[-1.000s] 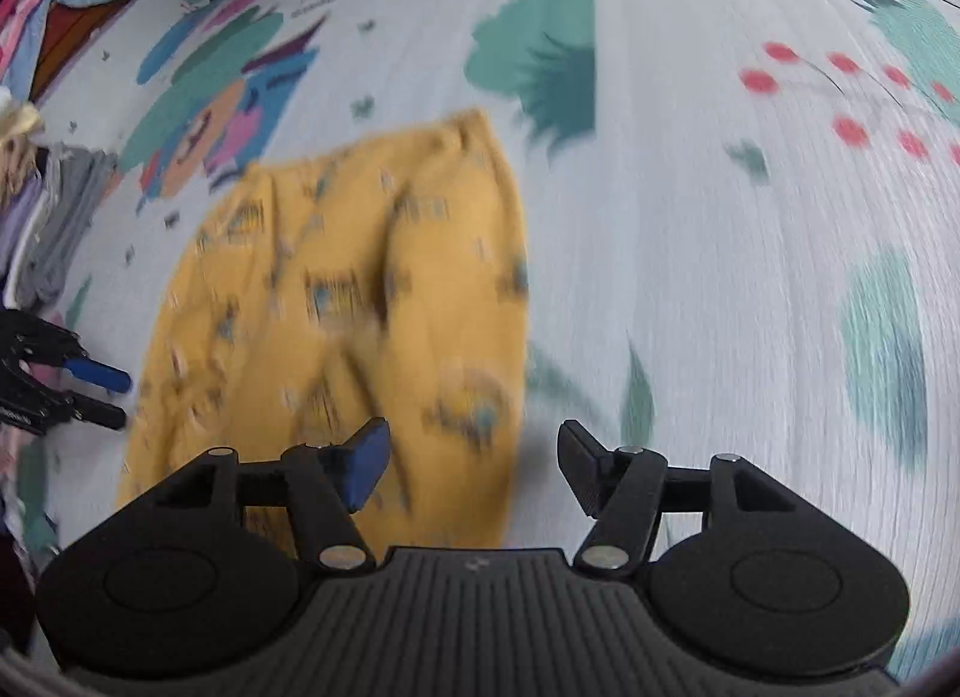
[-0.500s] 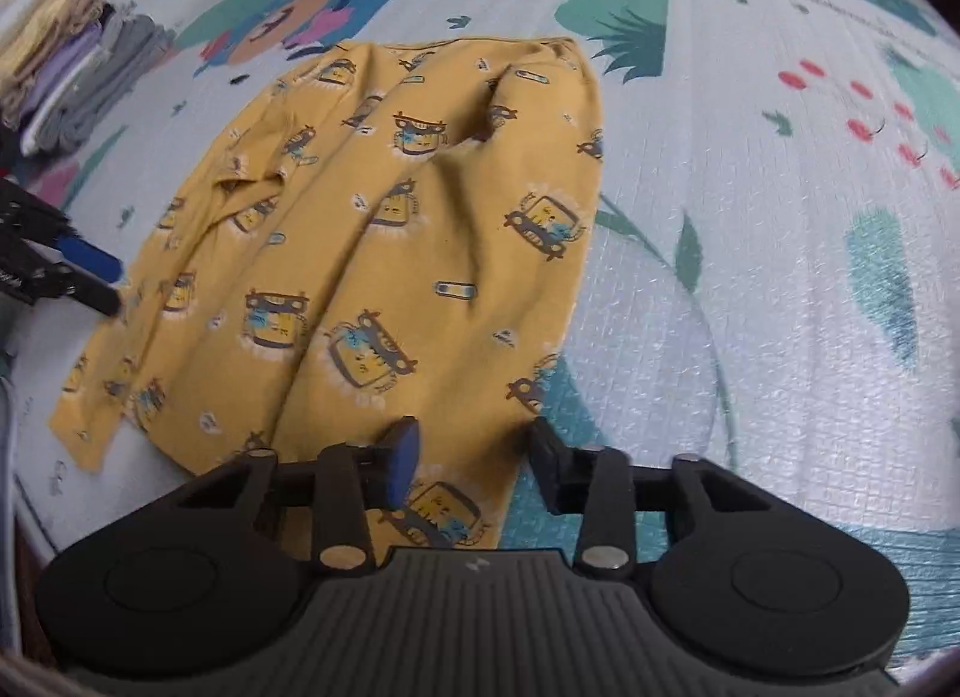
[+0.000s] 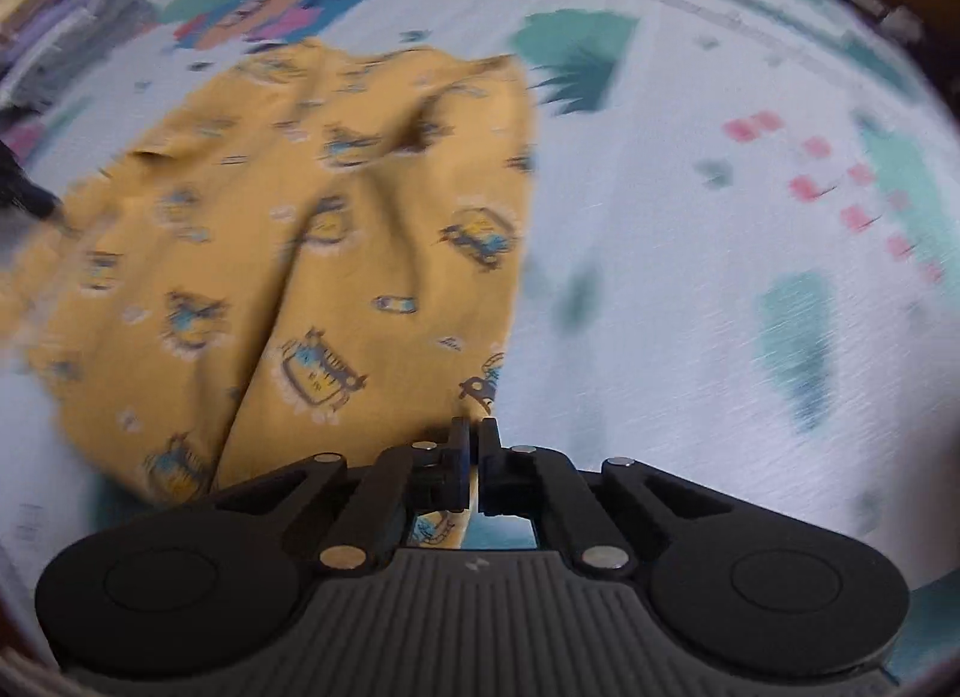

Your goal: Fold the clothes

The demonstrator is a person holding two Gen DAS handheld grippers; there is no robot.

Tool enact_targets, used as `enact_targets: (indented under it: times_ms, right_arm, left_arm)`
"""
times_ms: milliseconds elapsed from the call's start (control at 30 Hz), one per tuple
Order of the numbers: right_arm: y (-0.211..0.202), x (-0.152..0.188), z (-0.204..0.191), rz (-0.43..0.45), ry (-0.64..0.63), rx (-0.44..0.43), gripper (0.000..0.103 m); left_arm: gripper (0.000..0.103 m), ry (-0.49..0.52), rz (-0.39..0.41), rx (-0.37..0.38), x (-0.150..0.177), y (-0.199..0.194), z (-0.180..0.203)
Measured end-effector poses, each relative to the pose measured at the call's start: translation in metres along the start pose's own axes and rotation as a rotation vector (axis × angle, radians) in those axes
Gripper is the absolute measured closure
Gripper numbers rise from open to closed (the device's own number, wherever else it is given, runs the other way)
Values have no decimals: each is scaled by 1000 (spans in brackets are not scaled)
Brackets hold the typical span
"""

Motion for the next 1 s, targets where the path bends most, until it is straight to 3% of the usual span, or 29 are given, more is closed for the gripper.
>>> enact_targets:
  times_ms: [133,233,400,467,533,600,633,667,700,733,767,833,900,1000]
  right_arm:
    - [11,-17,51,-5,-67,160,100]
    - [23,-31,77,-24,-159,250,100]
    - [43,-48,105,-45,-254,334,100]
    - [46,-54,104,-42,-280,369,99]
    - [33,-58,100,-2,-232,340,98]
    - [17,-60,91,54,-181,301,91]
    - [12,-59,81,78,-185,280,87]
    - [8,-58,70,100,-189,252,85]
    - [8,-56,59,108,-191,215,77]
    - [12,-54,50,98,-193,183,69]
    - [15,-53,42,87,-195,152,67]
    - [20,-47,27,72,-187,96,67]
    - [18,-41,10,73,-191,45,67]
    - [8,-36,-20,96,-238,-9,66]
  left_arm:
    - [103,118,-3,-168,-10,10,-43]
    - [103,179,-1,-250,-23,17,-68]
    - [102,244,-3,-289,-37,20,-92]
    - [101,210,12,-249,-35,13,-84]
    - [93,165,29,-200,-31,4,-75]
    - [74,120,47,-152,-28,-5,-65]
    - [58,97,56,-128,-26,-9,-61]
    - [55,87,47,-115,-21,-7,-54]
    - [55,80,16,-103,-12,0,-47]
    - [63,52,3,-82,-5,2,-42]
    - [72,15,0,-57,2,2,-38]
    - [71,-7,-44,34,8,-4,-29]
    - [74,42,-87,93,13,-13,-16]
    - [74,36,-34,27,14,-27,-20]
Point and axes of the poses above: each gripper's, at about its wrist camera, not at the fingertips, and y roughly the way its jaws point, z to its right, x to its underside, the point moved 4 cm from there along y, roughly the way its jaws point, and after that the axes turned 9 degrees about -z, right-handed, at the moved point
